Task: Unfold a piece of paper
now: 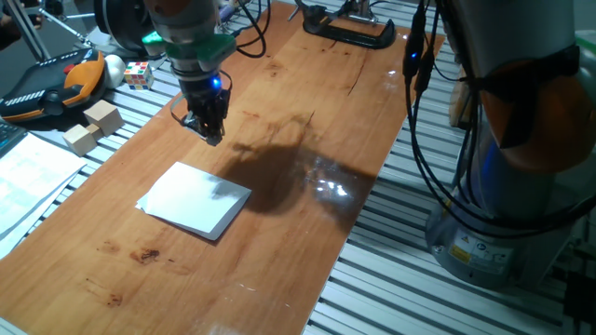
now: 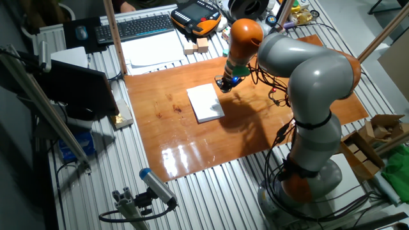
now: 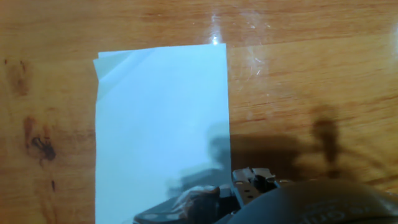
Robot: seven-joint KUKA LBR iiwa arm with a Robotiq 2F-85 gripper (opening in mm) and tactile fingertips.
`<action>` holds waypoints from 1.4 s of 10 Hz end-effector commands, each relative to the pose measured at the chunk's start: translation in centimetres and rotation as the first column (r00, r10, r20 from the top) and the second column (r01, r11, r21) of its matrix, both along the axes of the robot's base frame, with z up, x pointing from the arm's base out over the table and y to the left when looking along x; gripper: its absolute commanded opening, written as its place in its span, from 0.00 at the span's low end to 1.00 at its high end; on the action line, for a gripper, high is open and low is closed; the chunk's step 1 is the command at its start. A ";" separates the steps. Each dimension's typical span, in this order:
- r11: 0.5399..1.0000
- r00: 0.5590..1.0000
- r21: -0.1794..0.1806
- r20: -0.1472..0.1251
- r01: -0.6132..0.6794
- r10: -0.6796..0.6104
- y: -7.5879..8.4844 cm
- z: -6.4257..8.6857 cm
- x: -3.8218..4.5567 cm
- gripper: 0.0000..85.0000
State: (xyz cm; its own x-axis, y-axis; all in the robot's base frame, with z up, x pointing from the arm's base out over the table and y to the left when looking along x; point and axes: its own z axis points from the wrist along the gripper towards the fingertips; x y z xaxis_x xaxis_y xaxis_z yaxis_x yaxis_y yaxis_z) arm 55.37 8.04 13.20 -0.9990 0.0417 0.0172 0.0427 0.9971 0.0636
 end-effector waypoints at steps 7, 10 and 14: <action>0.999 0.999 -0.016 -0.008 -0.044 0.044 0.1 0.0 -0.01 0.02; 0.998 1.000 -0.055 0.016 -0.004 0.005 1.4 -0.3 0.66 0.02; 0.999 1.000 -0.035 0.026 0.001 0.000 2.8 -1.4 2.52 0.02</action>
